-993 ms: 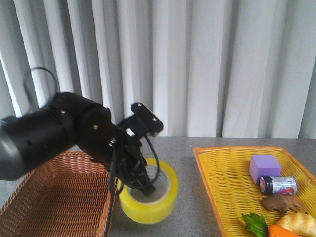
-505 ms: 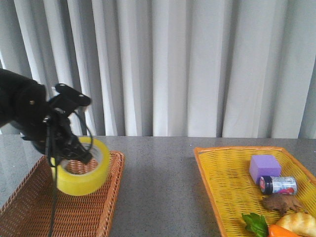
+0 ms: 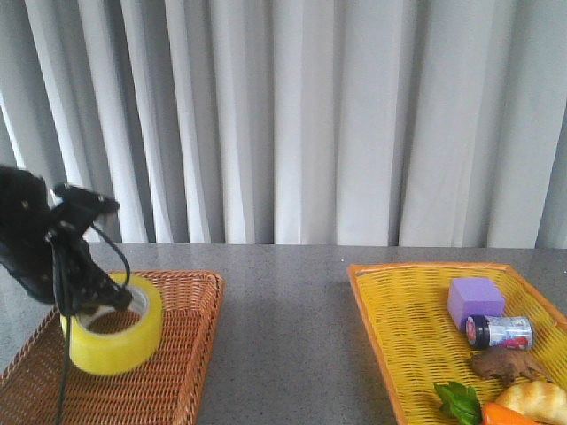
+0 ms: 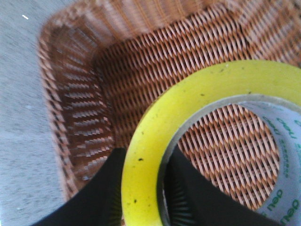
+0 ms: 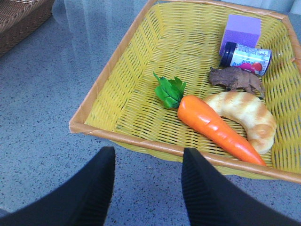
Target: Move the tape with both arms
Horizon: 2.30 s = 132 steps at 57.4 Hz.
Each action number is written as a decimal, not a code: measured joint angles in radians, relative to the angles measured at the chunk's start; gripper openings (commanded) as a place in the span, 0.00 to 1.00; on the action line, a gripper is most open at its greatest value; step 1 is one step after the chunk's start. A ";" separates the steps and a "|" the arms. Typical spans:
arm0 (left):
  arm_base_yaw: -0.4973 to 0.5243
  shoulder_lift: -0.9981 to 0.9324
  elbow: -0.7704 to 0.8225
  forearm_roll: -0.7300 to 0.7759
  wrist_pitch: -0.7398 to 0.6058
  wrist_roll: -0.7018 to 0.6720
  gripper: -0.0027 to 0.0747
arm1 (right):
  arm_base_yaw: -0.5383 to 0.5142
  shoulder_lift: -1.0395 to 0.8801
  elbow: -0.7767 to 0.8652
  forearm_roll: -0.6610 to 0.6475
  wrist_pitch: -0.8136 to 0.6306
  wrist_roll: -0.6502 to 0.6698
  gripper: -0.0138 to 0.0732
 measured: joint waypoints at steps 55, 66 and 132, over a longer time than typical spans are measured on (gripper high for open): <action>0.003 -0.053 0.038 -0.028 0.017 -0.010 0.79 | 0.000 0.000 0.000 0.000 0.000 0.000 0.54; 0.003 -0.240 0.107 -0.066 0.037 -0.010 0.79 | 0.000 0.000 0.000 0.000 0.000 0.000 0.54; 0.003 -1.326 1.196 -0.115 -0.381 -0.066 0.59 | 0.000 0.000 0.000 0.003 0.000 0.000 0.39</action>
